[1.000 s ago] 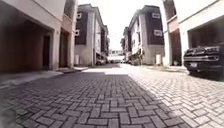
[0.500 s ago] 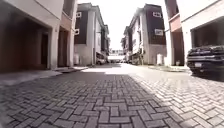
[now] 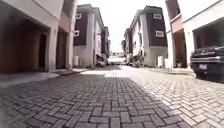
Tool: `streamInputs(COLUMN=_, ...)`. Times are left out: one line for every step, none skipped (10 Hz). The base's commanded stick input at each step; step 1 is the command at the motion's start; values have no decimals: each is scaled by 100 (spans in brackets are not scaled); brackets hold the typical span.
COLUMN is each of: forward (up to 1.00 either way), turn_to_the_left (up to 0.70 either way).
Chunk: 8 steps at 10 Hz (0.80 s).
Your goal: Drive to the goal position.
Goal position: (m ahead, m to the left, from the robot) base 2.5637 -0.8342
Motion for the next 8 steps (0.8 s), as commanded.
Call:
streamInputs(forward=50, turn_to_the_left=0)
streamInputs(forward=50, turn_to_the_left=1)
streamInputs(forward=50, turn_to_the_left=7)
streamInputs(forward=50, turn_to_the_left=12)
streamInputs(forward=50, turn_to_the_left=7)
streamInputs(forward=50, turn_to_the_left=1)
streamInputs(forward=50, turn_to_the_left=29)
streamInputs(forward=50, turn_to_the_left=44)
